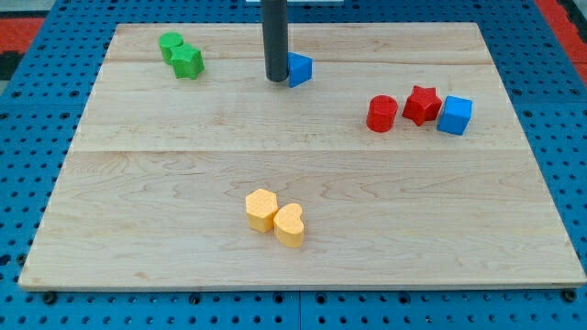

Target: Move the blue cube and the red star to the left a bit

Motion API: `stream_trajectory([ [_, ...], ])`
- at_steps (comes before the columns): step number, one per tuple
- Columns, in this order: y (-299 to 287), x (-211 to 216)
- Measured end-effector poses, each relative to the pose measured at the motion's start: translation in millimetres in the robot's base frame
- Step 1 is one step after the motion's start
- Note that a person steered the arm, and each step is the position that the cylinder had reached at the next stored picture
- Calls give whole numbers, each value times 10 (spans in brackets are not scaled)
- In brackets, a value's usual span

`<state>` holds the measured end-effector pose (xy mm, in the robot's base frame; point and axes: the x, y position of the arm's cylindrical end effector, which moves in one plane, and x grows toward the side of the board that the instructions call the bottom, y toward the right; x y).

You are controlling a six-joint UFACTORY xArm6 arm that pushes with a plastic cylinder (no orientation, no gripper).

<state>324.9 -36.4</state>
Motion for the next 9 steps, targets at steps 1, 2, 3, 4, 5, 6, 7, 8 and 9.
stream_trajectory([
  [1, 200, 137],
  [2, 557, -417],
  [3, 593, -868],
  [4, 1554, -568],
  [5, 3084, -427],
  [6, 3485, 642],
  [7, 2985, 1151],
  [8, 2712, 1040],
  [9, 2705, 627],
])
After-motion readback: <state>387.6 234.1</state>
